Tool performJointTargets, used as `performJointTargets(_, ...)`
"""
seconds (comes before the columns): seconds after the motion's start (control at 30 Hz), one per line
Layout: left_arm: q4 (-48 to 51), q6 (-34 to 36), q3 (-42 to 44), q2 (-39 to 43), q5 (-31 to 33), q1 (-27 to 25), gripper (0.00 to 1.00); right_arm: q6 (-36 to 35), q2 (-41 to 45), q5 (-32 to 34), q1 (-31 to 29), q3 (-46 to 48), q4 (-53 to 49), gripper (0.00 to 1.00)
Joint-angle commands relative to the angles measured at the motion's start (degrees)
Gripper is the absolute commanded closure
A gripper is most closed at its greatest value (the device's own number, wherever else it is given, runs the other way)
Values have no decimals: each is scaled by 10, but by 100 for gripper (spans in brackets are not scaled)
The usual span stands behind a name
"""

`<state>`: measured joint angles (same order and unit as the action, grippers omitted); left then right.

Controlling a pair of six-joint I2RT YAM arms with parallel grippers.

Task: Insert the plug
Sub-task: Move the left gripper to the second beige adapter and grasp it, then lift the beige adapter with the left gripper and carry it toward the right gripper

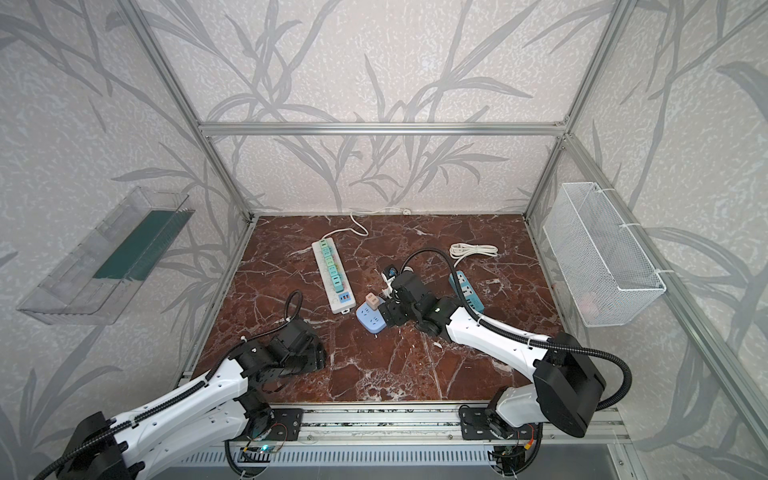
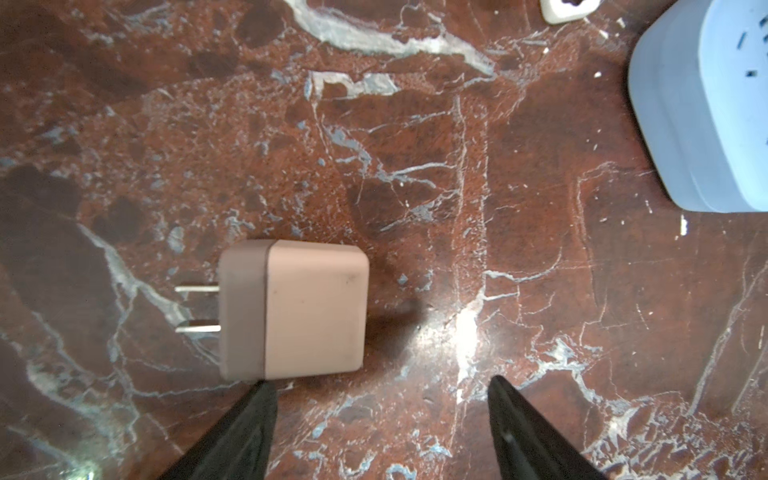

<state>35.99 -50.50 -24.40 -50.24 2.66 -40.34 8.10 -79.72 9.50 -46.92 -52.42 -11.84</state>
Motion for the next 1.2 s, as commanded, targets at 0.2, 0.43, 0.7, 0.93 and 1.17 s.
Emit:
performJointTargets(0.2, -96, 22, -12, -80, -6, -1, 20, -7, 6, 19, 2, 4, 2, 6)
performJointTargets(0.43, -180, 54, -36, -171, 22, 5, 19, -10, 14, 27, 2, 4, -2, 6)
performJointTargets(0.7, -154, 85, -114, -239, 65, 15, 19, -10, 20, 26, 3, 6, -3, 6)
performJointTargets(0.93, -50, 85, -156, -180, 128, 18, 11, 6, 28, 43, 3, 30, 34, 10)
performJointTargets(1.17, -14, 108, -118, -114, 108, 72, 1, 16, 8, 37, 2, 41, 64, 24)
